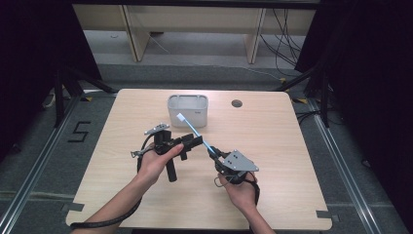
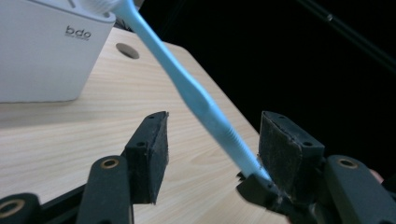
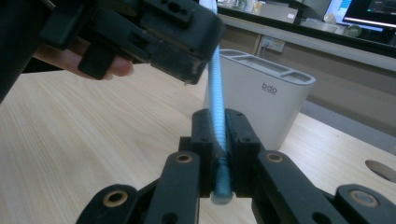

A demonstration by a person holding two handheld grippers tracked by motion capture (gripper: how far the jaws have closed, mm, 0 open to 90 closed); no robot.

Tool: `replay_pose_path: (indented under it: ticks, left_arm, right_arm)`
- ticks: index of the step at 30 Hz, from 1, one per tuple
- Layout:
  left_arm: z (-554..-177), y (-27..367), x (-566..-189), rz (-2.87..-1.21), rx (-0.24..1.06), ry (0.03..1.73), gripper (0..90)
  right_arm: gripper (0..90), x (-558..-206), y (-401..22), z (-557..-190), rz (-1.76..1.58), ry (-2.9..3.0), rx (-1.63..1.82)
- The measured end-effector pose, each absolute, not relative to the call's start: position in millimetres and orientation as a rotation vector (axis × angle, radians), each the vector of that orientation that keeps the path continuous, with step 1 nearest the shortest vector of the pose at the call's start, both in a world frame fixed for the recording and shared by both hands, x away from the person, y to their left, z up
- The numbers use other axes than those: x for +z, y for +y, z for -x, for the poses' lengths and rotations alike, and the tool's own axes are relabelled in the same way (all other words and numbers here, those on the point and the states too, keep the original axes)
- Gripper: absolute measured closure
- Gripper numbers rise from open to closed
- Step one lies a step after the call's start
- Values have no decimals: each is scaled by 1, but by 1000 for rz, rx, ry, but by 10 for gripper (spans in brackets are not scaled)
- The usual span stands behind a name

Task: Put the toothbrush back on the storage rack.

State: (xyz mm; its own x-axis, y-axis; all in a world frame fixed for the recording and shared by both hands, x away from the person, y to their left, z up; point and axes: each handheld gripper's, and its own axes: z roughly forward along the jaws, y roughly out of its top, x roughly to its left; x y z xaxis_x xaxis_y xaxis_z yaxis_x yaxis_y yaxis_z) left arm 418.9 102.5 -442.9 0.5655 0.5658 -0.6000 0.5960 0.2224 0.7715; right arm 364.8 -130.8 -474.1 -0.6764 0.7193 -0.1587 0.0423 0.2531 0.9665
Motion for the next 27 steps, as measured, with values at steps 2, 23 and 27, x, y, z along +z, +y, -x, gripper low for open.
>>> replay_pose_path:
  ticks: [2, 23, 27]
  left_arm:
    - [-420, 101, -442, -1419, -37, 1071, 428]
    - [-419, 104, -434, -1351, -7, 985, 726]
    - [-415, 102, -428, -1380, 42, 924, 783]
  right_arm:
    - [833, -473, -129, -364, -692, 1919, 1463]
    - [814, -475, -119, -365, -659, 1942, 1466]
    - [750, -476, -112, -365, -639, 1984, 1441]
